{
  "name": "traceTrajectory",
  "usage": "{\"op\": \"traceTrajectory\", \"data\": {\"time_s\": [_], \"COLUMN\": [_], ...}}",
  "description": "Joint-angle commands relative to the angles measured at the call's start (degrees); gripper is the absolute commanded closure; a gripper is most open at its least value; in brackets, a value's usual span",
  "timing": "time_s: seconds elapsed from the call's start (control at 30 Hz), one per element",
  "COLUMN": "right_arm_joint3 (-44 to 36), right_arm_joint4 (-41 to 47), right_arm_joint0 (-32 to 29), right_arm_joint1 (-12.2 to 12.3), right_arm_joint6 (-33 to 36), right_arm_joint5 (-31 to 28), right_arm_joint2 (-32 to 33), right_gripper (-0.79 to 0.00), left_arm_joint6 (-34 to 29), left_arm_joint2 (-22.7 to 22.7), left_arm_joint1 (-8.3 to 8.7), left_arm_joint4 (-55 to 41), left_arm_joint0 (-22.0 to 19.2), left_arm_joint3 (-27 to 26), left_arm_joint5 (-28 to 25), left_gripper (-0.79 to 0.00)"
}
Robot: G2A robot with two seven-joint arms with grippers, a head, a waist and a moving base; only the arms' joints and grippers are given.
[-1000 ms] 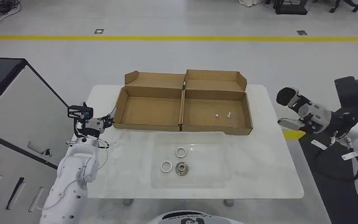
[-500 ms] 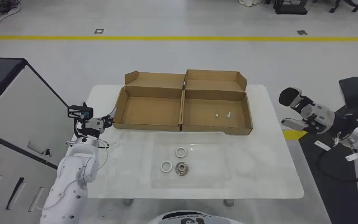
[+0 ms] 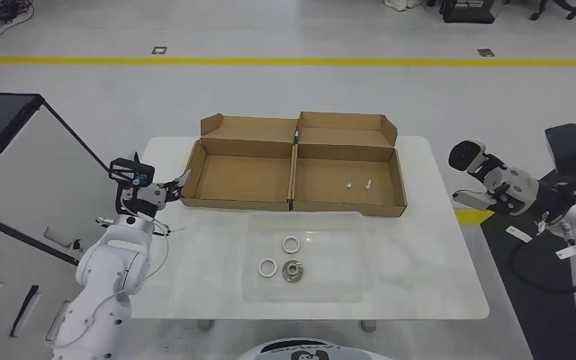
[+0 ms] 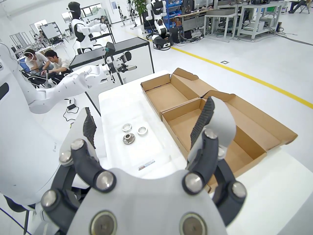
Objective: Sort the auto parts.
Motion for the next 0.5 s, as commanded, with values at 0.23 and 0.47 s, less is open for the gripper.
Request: {"op": "traceTrajectory", "data": {"time_s": [0.23, 0.47], "right_arm_joint3": [0.0, 0.0], "right_arm_joint4": [0.0, 0.0], "right_arm_joint0": [0.0, 0.0], "right_arm_joint1": [0.0, 0.0], "right_arm_joint6": [0.0, 0.0], "right_arm_joint5": [0.0, 0.0], "right_arm_joint2": [0.0, 0.0], "right_gripper": [-0.785, -0.785], "left_arm_joint6": [-11.6, -17.1], "left_arm_joint2": [0.6, 4.1], "left_arm_joint1": [0.61, 1.02], "left_arm_joint4": [2.4, 1.9], "left_arm_joint0": [-1.1, -4.6], "left_arm_joint3": [-11.4, -14.8], "left_arm_joint5": [-11.1, -20.0], "left_gripper": [-0.785, -0.785]}}
